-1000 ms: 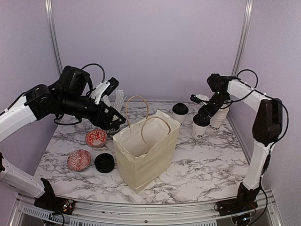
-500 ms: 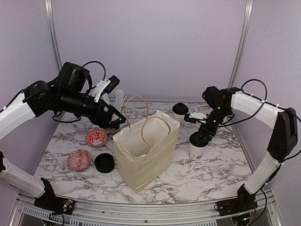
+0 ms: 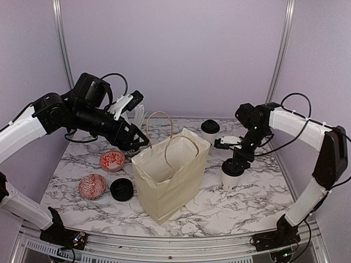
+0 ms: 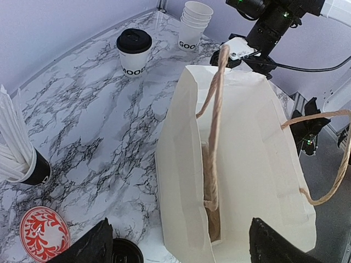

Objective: Pack the takeout coffee

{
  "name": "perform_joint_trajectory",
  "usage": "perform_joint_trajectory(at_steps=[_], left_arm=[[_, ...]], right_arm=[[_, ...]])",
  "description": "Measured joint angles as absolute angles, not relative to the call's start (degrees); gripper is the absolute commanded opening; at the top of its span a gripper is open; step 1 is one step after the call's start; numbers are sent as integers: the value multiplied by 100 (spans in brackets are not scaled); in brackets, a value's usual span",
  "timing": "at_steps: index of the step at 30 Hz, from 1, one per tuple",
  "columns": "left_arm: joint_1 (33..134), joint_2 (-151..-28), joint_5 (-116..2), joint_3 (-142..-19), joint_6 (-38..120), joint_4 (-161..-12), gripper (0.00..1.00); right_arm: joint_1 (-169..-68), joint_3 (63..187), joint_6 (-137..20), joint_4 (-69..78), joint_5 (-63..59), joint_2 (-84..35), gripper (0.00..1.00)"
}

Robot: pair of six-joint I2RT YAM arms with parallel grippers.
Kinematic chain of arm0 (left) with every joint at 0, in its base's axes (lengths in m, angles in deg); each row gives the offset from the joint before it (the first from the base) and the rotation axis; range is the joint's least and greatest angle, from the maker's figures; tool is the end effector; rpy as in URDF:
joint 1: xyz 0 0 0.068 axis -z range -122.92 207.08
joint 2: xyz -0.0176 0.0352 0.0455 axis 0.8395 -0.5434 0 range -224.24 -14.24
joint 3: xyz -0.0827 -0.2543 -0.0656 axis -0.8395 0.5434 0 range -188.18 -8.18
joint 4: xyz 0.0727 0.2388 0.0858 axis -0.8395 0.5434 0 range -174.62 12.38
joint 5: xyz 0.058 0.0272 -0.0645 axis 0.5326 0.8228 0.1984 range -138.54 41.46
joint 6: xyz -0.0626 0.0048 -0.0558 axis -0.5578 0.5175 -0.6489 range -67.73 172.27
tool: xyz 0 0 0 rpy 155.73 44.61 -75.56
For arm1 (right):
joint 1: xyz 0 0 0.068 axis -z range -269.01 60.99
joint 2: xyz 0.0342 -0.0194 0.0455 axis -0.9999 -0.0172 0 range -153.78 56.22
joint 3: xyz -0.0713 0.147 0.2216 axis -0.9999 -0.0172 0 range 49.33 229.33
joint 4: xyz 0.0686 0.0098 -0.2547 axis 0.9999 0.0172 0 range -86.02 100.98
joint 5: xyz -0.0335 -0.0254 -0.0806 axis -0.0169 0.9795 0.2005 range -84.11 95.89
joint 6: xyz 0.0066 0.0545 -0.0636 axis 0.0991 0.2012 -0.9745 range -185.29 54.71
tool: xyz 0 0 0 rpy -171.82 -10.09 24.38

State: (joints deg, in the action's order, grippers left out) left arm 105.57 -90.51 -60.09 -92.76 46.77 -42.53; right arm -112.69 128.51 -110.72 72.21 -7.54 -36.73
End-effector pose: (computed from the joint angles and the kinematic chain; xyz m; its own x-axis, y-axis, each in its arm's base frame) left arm 0.1974 -0.2453 0.3864 -0.4476 0.3642 -0.8167 0.8048 0.5622 -0.1904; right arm 0.2760 0.1396 0.2349 -0.3370 -0.9045 -0.2614 -0.9410 0.3327 0.0622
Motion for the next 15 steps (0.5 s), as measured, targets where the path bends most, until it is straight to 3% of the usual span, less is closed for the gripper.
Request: perform_joint_trajectory(at_steps=[8, 15], left_arm=[[10584, -9073, -6055, -9278, 4716, -4253, 87], [10625, -9082, -6057, -9278, 4716, -4251, 86]], right_arm=[[-11648, 12545, -11299, 7448, -523, -3450, 87], [-11822, 12475, -11330, 7459, -289, -3384, 78]])
